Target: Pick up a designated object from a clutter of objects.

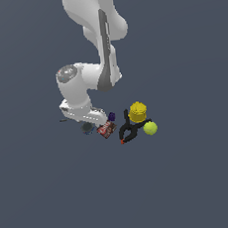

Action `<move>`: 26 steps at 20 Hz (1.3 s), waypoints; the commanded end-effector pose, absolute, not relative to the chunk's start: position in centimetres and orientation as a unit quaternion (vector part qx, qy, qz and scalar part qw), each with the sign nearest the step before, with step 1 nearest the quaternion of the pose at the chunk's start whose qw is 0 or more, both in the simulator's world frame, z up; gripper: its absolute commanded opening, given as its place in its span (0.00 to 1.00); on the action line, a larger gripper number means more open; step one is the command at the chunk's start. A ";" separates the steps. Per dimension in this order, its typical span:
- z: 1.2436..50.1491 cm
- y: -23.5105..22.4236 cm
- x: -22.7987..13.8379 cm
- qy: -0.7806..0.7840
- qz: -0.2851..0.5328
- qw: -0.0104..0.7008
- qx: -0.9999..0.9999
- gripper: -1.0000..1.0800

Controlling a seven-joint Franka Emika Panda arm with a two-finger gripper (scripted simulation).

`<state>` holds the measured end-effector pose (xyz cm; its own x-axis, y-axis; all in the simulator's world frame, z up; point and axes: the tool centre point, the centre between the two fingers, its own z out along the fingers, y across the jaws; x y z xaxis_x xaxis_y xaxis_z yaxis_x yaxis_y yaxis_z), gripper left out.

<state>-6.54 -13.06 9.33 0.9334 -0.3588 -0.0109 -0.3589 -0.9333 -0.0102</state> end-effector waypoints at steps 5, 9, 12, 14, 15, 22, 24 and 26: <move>7.0 -14.8 -8.4 0.210 0.001 0.002 -0.978 0.96; 6.5 -15.2 -8.9 0.217 0.000 0.000 -0.976 0.96; 6.5 -15.2 -8.9 0.217 0.001 0.000 -0.976 0.96; 6.4 -15.2 -8.9 0.217 0.001 0.000 -0.976 0.96; 6.2 -15.2 -8.9 0.217 0.001 0.000 -0.976 0.96; 3.9 -15.2 -9.0 0.217 0.000 0.000 -0.976 0.96; 3.0 -15.2 -9.1 0.218 0.000 0.000 -0.976 0.96; 2.3 -15.2 -9.1 0.218 0.000 0.000 -0.976 0.96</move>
<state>-9.06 -15.22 2.90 0.9052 -0.4249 -0.0009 -0.4249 -0.9052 0.0001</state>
